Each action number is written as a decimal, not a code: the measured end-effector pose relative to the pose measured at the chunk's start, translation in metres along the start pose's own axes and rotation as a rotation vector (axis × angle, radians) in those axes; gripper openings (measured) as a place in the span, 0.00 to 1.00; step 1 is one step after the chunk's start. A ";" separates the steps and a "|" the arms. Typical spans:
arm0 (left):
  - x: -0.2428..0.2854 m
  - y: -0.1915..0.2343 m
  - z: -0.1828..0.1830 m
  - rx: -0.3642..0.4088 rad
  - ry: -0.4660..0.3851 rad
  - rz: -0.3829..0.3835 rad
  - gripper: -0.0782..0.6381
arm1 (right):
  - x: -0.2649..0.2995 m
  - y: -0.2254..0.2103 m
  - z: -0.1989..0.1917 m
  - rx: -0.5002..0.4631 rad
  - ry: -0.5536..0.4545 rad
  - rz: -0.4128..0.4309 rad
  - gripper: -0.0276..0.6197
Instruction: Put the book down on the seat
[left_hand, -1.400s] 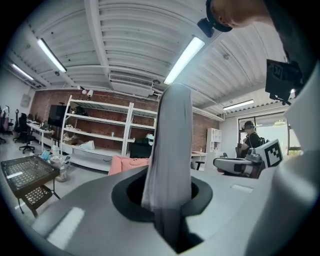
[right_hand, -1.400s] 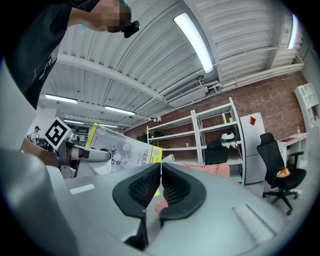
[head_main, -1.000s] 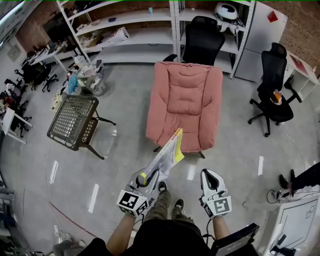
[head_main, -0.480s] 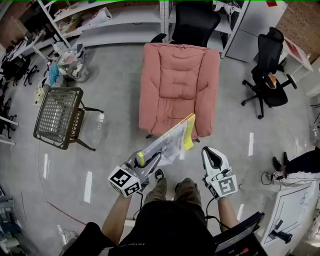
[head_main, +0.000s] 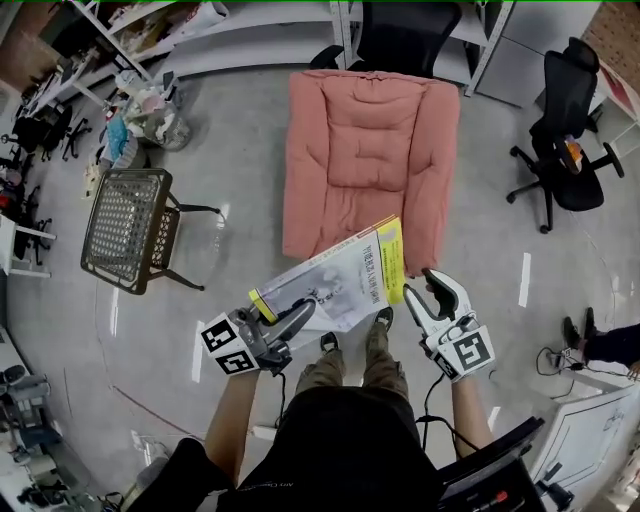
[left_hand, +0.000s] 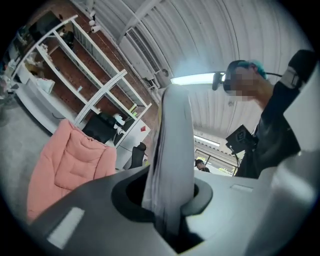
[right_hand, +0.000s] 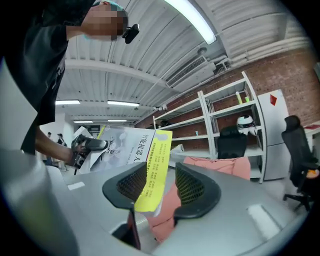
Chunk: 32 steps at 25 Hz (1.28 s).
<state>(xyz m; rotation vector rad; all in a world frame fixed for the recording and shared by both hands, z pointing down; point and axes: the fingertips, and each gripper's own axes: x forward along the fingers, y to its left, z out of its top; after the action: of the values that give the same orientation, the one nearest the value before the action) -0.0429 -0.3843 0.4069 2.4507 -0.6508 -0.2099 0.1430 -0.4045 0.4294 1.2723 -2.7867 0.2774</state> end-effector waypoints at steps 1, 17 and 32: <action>0.006 -0.004 0.001 -0.007 -0.012 -0.023 0.21 | 0.005 -0.006 0.002 0.011 -0.005 0.040 0.36; 0.016 0.006 0.003 -0.171 0.009 -0.462 0.21 | 0.036 0.027 0.009 0.331 0.021 0.662 0.45; 0.041 0.173 -0.113 -0.246 0.224 0.125 0.33 | 0.085 0.005 -0.155 0.778 0.337 0.259 0.20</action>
<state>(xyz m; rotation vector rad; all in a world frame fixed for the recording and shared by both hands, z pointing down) -0.0443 -0.4704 0.5996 2.1502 -0.6361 0.0332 0.0809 -0.4348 0.5924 0.8037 -2.5916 1.5415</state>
